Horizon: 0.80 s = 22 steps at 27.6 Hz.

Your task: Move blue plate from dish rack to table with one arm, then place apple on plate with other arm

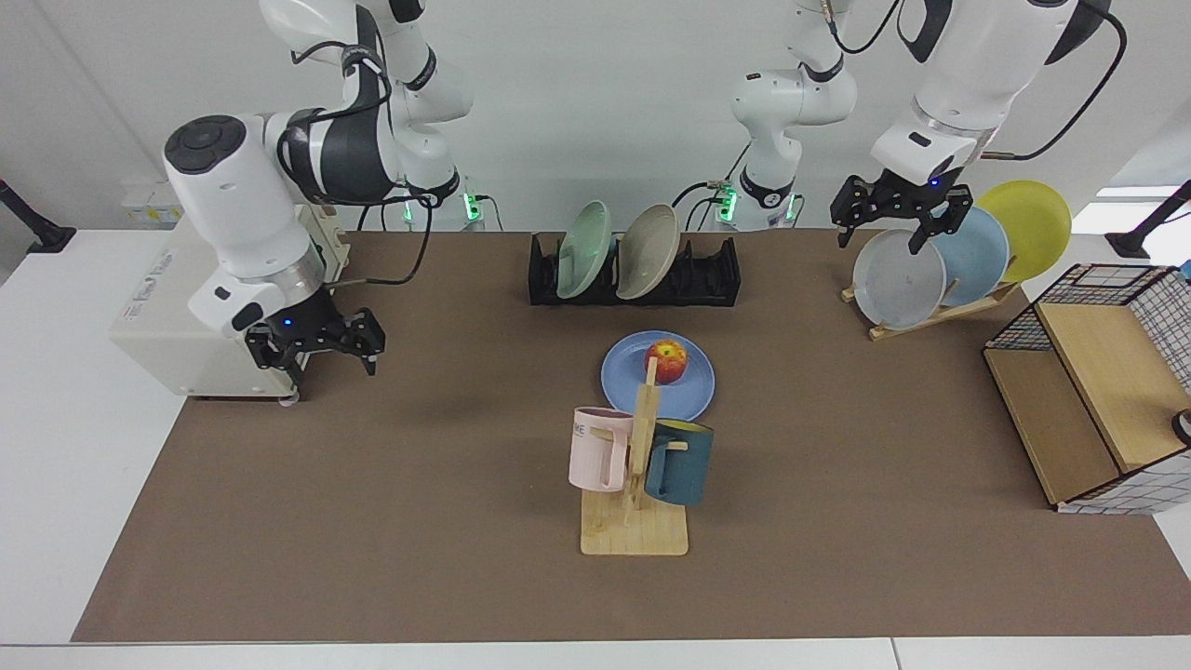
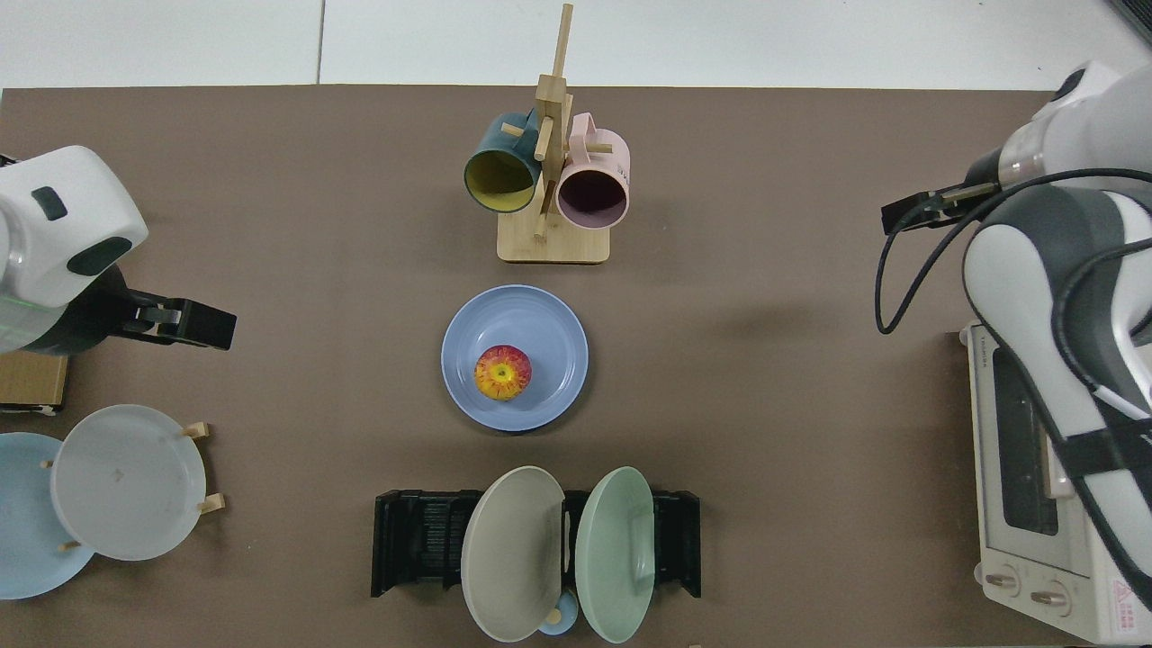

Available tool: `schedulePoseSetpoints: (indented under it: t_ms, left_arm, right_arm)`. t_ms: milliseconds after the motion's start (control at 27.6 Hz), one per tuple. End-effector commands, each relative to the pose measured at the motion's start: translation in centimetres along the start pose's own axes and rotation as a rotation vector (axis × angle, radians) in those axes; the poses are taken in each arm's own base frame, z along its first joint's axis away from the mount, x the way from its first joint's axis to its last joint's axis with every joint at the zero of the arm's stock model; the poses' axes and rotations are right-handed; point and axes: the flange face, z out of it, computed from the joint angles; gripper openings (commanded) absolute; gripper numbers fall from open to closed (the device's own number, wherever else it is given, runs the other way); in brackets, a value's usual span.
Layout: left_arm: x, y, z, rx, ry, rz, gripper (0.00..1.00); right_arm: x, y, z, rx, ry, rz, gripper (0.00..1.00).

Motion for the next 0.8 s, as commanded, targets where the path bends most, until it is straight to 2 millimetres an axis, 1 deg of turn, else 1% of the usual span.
schedulePoseSetpoints:
  t_ms: [0, 36, 145, 217, 290, 362, 471, 579, 688, 760]
  left_arm:
    - [-0.3, -0.3, -0.6, 0.007, -0.005, -0.004, 1.00]
    - [-0.3, -0.3, -0.6, 0.007, -0.005, -0.004, 1.00]
    - [-0.3, -0.3, -0.6, 0.007, -0.005, -0.004, 1.00]
    - [-0.3, -0.3, -0.6, 0.007, -0.005, -0.004, 1.00]
    - [-0.3, -0.3, -0.6, 0.007, -0.005, -0.004, 1.00]
    - [-0.3, -0.3, -0.6, 0.007, -0.005, -0.004, 1.00]
    - [-0.3, -0.4, -0.6, 0.007, -0.005, -0.006, 1.00]
    - [-0.3, -0.3, -0.6, 0.007, -0.006, -0.004, 1.00]
    - [-0.3, -0.3, -0.6, 0.007, -0.005, -0.004, 1.00]
    - [-0.3, -0.3, -0.6, 0.007, -0.005, -0.004, 1.00]
  right_arm:
    - [-1.5, 1.6, -4.4, -0.011, 0.029, 0.000, 1.00]
    - [-1.8, 1.7, -5.2, -0.013, 0.036, 0.002, 1.00]
    - [-2.8, 1.4, -6.8, -0.034, 0.005, -0.011, 1.00]
    - [-3.6, 1.6, -8.6, -0.041, -0.006, -0.009, 1.00]
    - [-5.3, 1.4, -9.3, -0.029, -0.051, -0.010, 1.00]
    - [-6.6, 1.2, -9.0, -0.022, -0.070, -0.011, 1.00]
    - [-7.4, 0.3, -9.0, -0.020, -0.050, -0.019, 1.00]
    - [-7.5, 0.2, -8.8, -0.022, -0.033, -0.012, 1.00]
    - [-7.6, 0.7, -8.3, -0.019, -0.028, 0.001, 1.00]
    - [-7.4, 1.1, -8.2, -0.005, -0.019, 0.014, 1.00]
